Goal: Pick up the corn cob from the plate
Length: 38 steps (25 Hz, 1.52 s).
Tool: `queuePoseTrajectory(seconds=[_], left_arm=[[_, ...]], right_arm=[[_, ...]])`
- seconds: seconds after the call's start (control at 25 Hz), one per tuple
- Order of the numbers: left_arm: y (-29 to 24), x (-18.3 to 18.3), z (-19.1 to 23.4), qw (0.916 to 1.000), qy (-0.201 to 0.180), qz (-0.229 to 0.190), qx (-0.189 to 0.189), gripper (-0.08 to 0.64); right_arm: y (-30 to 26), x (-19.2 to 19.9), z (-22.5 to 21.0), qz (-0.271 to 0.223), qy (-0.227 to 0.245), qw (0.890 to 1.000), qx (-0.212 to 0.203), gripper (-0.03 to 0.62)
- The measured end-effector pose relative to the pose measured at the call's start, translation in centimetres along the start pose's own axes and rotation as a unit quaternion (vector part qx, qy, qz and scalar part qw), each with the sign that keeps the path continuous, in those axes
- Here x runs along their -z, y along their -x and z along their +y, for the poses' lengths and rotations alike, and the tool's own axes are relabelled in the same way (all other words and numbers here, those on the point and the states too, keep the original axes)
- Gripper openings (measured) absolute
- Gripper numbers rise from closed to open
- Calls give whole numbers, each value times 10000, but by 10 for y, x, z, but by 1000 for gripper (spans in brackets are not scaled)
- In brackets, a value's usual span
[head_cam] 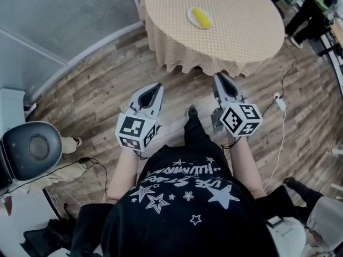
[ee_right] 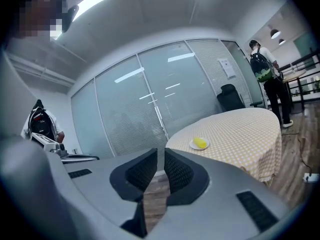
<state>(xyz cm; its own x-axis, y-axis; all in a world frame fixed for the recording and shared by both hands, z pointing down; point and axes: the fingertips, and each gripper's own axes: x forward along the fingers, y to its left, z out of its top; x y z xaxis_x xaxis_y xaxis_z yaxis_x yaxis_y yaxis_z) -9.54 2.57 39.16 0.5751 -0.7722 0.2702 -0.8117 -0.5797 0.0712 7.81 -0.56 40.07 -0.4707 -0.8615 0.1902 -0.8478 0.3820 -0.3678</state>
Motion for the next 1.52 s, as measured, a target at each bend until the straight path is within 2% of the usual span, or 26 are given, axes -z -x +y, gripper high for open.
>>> queuePoseTrajectory(seconds=[0.32, 0.6, 0.84, 1.04, 1.16, 1.52], left_arm=[[-74, -11, 28, 9996, 126, 183, -171, 8], [-134, -23, 43, 9989, 119, 351, -276, 8], [-178, -31, 51, 9988, 195, 341, -298, 8], [-201, -37, 58, 9976, 119, 349, -584, 8], [-206, -44, 64, 9968, 141, 338, -708, 8], [-225, -38, 91, 9961, 101, 625, -616, 8]], right_arm=[[-64, -27, -62, 282, 79, 9996, 25, 55], [-115, -38, -105, 702, -68, 9972, -230, 55], [-146, -48, -128, 818, -135, 9944, -658, 56], [-165, -48, -156, 1047, -68, 9913, -791, 57], [-180, -50, -162, 1179, -61, 9895, -829, 57], [-212, -32, -160, 1510, -140, 9856, -750, 58]])
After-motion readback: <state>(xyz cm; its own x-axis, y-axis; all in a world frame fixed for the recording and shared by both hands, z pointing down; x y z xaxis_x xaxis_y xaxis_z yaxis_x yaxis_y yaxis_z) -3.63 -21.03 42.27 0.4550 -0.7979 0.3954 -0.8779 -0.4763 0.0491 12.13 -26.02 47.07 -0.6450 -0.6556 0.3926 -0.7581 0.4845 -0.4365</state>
